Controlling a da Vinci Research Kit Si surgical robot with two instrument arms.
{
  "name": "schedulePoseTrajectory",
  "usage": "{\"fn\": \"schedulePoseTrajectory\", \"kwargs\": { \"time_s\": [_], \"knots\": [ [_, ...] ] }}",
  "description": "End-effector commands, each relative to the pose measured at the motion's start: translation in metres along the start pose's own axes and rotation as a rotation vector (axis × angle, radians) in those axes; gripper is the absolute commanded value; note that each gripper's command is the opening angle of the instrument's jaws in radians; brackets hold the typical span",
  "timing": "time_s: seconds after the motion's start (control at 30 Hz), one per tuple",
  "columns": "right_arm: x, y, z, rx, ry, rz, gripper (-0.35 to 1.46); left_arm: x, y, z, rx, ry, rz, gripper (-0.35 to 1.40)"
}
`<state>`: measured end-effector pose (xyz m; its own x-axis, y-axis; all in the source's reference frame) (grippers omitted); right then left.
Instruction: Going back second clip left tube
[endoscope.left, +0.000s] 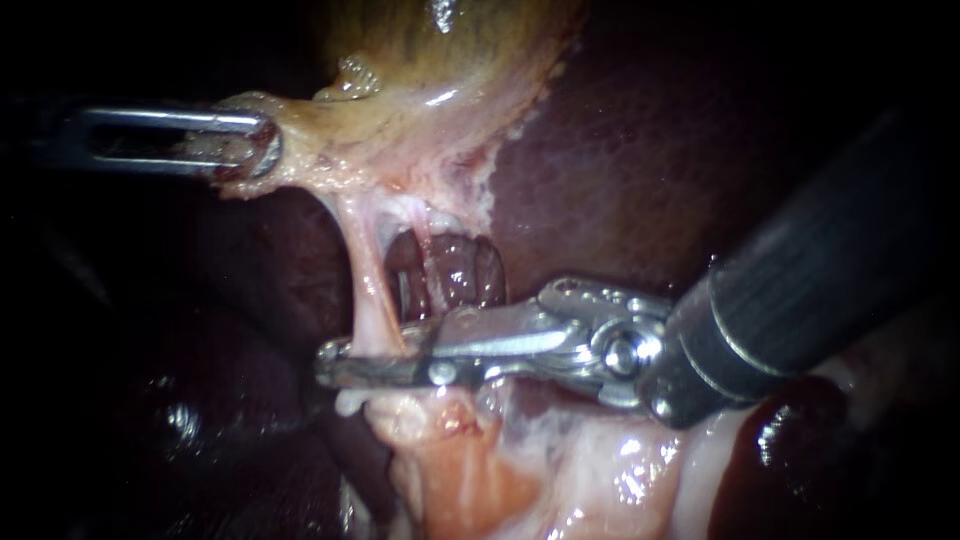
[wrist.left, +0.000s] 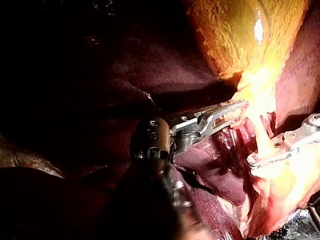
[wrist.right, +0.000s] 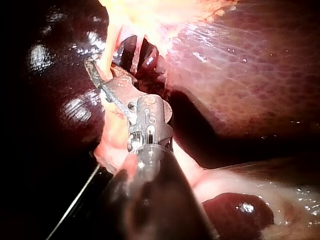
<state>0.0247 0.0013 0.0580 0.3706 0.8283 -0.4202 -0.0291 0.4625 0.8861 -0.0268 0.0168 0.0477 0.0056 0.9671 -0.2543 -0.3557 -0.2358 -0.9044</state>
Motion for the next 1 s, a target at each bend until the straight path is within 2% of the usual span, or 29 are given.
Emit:
{"fn": "schedulePoseTrajectory", "kwargs": {
  "time_s": [0.03, 0.07, 0.13, 0.23, 0.3, 0.4, 0.53, 0.63, 0.8, 1.0],
  "knots": [
    [0.0, 0.0, 0.0, 0.0, 0.0, 0.0, -0.35, 0.0, 0.0, 0.0, -0.001, 0.0, 0.0, -0.35],
    [0.0, 0.0001, 0.0001, -0.002, -0.002, 0.0, -0.34, 0.0, 0.0, 0.0, -0.001, 0.0, 0.0, -0.35],
    [0.0001, 0.0002, 0.0003, -0.003, 0.002, 0.006, -0.02, 0.0, 0.0, 0.0, -0.001, 0.0, 0.0, -0.35],
    [0.0002, 0.0006, 0.0007, -0.016, 0.011, -0.065, 0.33, 0.0, 0.0, 0.0, -0.001, 0.0, 0.001, -0.35],
    [0.0004, 0.0011, 0.0011, -0.049, 0.026, -0.123, 0.44, -0.0001, 0.0, 0.0, 0.0, 0.0, 0.001, -0.35],
    [0.0007, 0.0022, 0.0013, -0.081, 0.046, -0.215, 0.49, -0.0001, -0.0001, 0.0001, 0.0, 0.001, -0.005, -0.35],
    [0.0008, 0.0034, 0.0007, -0.12, 0.067, -0.28, 0.5, -0.0002, -0.0001, 0.0002, 0.001, 0.001, -0.004, -0.35],
    [0.001, 0.0037, -0.0001, -0.13, 0.069, -0.309, 0.5, -0.0002, -0.0001, 0.0002, 0.001, 0.001, -0.004, -0.35],
    [0.0011, 0.003, -0.0019, -0.124, 0.064, -0.353, 0.5, -0.0004, -0.0002, 0.0002, 0.001, 0.002, -0.003, -0.35],
    [0.0006, 0.0015, -0.0063, -0.109, 0.056, -0.425, 0.5, -0.0005, -0.0003, 0.0002, 0.001, 0.002, -0.008, -0.35]
  ]
}}
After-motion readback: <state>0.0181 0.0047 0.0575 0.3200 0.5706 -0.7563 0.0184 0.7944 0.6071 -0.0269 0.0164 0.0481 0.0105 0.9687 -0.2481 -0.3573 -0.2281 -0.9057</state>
